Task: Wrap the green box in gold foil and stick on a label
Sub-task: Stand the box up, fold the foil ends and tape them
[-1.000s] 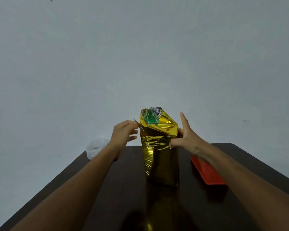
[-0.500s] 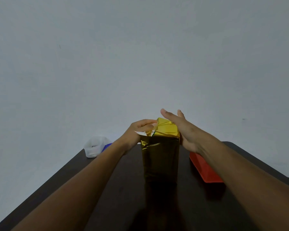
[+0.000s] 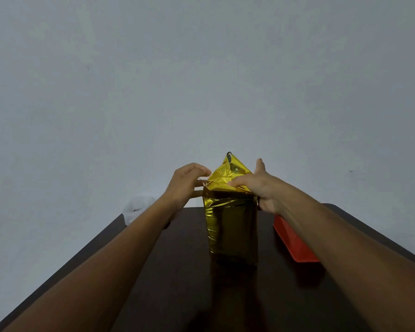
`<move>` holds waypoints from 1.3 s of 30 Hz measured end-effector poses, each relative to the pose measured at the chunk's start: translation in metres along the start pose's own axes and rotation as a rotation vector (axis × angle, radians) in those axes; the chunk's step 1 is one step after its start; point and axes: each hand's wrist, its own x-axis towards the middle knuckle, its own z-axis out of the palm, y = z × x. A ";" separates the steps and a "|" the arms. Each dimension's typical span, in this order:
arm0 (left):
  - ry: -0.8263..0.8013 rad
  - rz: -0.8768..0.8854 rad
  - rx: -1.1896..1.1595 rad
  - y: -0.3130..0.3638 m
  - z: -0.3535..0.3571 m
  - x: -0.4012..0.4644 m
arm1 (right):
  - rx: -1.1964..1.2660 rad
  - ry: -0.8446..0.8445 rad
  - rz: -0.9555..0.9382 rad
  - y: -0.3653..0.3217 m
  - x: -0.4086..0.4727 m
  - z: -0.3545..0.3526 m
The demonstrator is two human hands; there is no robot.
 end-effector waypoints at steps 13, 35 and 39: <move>-0.372 -0.030 0.242 0.008 0.011 -0.002 | 0.089 0.016 0.024 -0.004 -0.002 0.007; -0.597 -0.076 0.577 0.016 0.011 0.030 | 0.097 0.000 0.029 -0.005 -0.005 0.003; -0.600 -0.071 0.591 0.008 0.019 0.032 | 0.151 -0.042 0.045 -0.007 -0.005 -0.002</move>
